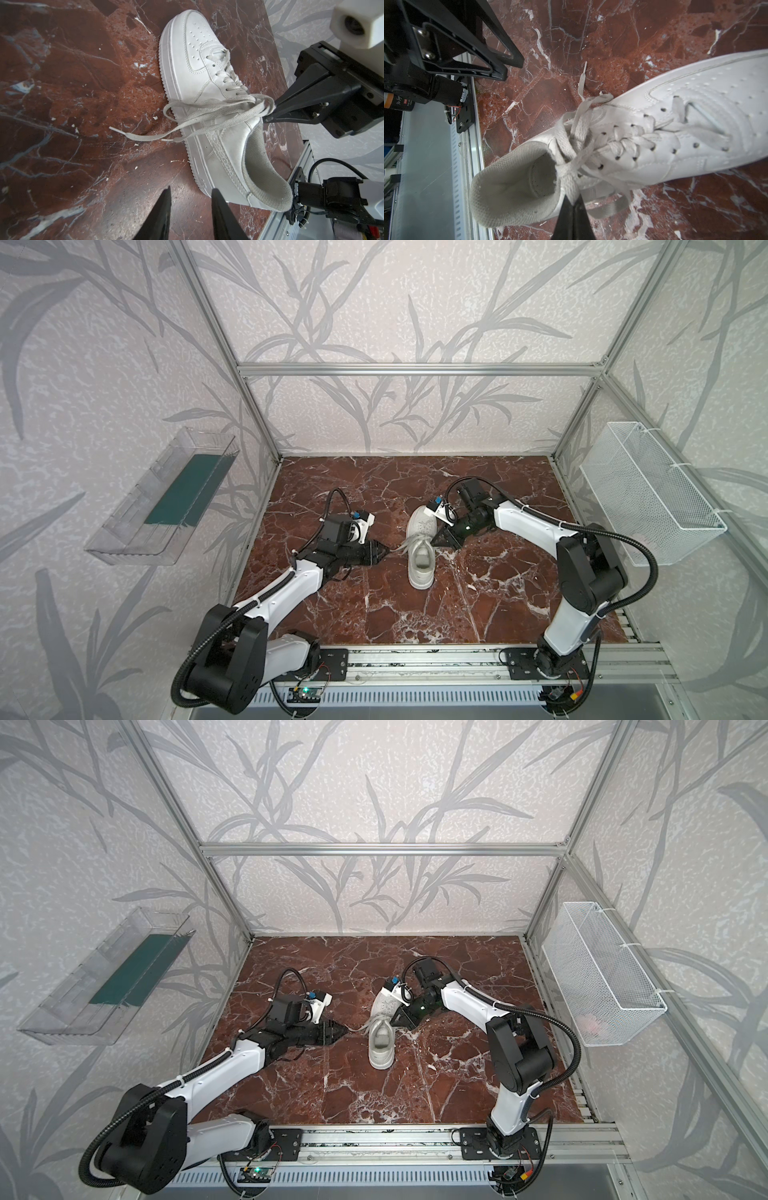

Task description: Tie the shoes

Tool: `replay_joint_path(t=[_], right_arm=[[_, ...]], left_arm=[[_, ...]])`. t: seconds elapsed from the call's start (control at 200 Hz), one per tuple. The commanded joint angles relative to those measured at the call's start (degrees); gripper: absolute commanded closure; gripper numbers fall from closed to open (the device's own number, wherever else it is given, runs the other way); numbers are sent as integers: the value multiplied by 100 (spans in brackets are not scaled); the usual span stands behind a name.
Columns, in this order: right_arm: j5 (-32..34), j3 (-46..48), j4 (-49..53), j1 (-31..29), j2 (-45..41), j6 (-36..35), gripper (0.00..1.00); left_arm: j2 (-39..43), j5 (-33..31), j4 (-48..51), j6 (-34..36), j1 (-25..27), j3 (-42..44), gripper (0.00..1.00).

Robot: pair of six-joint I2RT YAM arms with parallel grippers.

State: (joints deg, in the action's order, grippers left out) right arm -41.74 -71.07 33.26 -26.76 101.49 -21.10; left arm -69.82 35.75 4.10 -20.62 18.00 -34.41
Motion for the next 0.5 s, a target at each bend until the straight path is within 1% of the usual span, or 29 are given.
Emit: replay_joint_path(t=[0.0, 0.09, 0.175, 0.235, 0.285, 0.34, 0.495], right_arm=[[160, 116, -1, -4, -330, -51, 100], [280, 172, -17, -4, -340, -76, 100], [402, 172, 25, -13, -341, -111, 100], [463, 171, 57, -13, -337, -122, 100], [491, 159, 94, -13, -339, -128, 100], [514, 117, 158, -19, -326, -139, 100], [592, 94, 242, -46, -243, -166, 100]], left_arm=[[-53, 248, 108, 808, -16, -395, 64], [-162, 440, 228, 1457, -16, -704, 62], [-426, 584, 612, 2094, -16, -1173, 61], [-702, 727, 1009, 2647, -16, -1569, 61], [-959, 929, 1359, 3238, -16, -1866, 60], [-1215, 1076, 1590, 3678, -9, -2113, 60], [-1781, 1710, 2085, 5153, -7, -2566, 59]])
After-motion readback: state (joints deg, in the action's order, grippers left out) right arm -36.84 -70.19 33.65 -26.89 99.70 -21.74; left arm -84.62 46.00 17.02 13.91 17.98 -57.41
